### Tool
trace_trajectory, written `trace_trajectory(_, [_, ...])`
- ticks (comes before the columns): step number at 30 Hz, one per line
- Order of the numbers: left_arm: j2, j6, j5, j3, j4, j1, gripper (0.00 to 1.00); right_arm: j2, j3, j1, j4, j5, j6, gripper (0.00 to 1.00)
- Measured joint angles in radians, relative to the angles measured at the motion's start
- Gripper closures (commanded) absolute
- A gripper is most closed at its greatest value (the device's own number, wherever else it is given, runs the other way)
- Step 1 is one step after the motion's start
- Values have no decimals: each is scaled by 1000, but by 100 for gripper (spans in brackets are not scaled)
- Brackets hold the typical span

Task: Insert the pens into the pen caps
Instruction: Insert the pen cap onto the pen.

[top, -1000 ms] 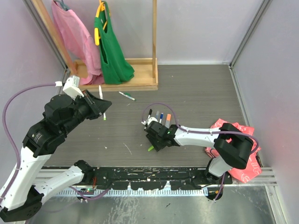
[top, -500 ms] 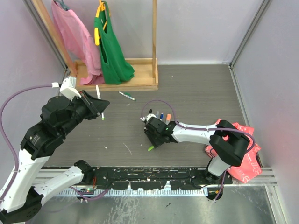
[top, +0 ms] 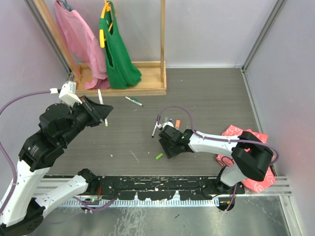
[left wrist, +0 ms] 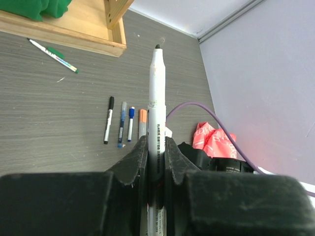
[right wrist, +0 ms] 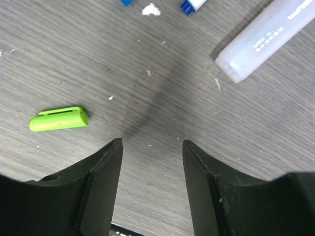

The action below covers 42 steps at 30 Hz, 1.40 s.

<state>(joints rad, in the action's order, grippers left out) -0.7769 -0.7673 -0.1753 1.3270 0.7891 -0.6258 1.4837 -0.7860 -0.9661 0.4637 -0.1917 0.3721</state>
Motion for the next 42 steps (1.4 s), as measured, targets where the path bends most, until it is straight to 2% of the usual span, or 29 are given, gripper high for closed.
trace_trajectory(8, [-2,0,-19,-2,0,0,100,-2,1,-59,8,35,50,42])
trace_trajectory(19, [-9,0,-23,-67,29,0,100,61,-39,-62,7,20,57,41])
trace_trajectory(21, [-9,-1,-25,-78,40,0,95,80,-58,-62,4,17,56,41])
trace_trajectory(24, [-6,-3,-31,-101,45,0,96,102,-79,-62,-2,13,53,41])
trace_trajectory(28, [1,-6,-30,-135,69,0,100,129,-107,-62,-8,-8,50,41])
trace_trajectory(42, [39,-12,-29,-196,102,0,100,151,-153,-61,4,-114,59,41])
